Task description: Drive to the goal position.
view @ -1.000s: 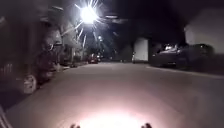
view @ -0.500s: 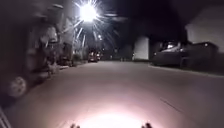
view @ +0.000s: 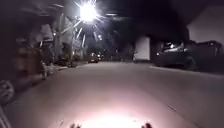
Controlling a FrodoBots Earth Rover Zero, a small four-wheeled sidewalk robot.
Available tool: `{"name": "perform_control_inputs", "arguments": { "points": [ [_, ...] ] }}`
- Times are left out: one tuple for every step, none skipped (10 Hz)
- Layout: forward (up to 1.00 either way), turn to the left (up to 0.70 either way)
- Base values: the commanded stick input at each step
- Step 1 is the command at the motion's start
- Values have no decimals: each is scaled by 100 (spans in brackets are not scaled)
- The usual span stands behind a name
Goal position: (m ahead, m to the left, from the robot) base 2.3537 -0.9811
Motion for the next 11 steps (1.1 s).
{"name": "perform_control_inputs", "arguments": {
  "points": [
    [70,0],
    [70,0],
    [70,0],
    [70,0],
    [70,0],
    [70,0],
    [70,0],
    [70,0],
    [70,0],
    [70,0],
    [70,0]
  ]
}}
